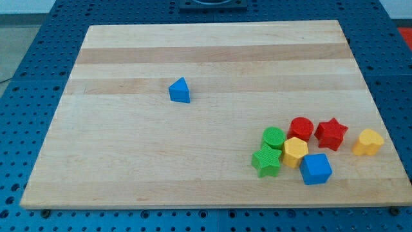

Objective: Place the cube below the triangle

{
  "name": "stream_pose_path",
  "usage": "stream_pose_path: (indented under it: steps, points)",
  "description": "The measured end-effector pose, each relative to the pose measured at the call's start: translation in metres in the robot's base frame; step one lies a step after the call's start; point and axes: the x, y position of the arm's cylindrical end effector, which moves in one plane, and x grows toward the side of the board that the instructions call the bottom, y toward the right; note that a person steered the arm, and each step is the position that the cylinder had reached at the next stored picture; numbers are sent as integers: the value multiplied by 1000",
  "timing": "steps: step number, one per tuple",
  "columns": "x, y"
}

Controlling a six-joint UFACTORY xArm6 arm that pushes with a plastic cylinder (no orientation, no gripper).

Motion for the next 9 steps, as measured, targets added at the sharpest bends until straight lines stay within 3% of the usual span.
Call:
stream_pose_path:
  steps: [1,5,8,9]
  points:
    - [15,-49]
    - [-12,-275]
    - [16,-316]
    - [13,-365]
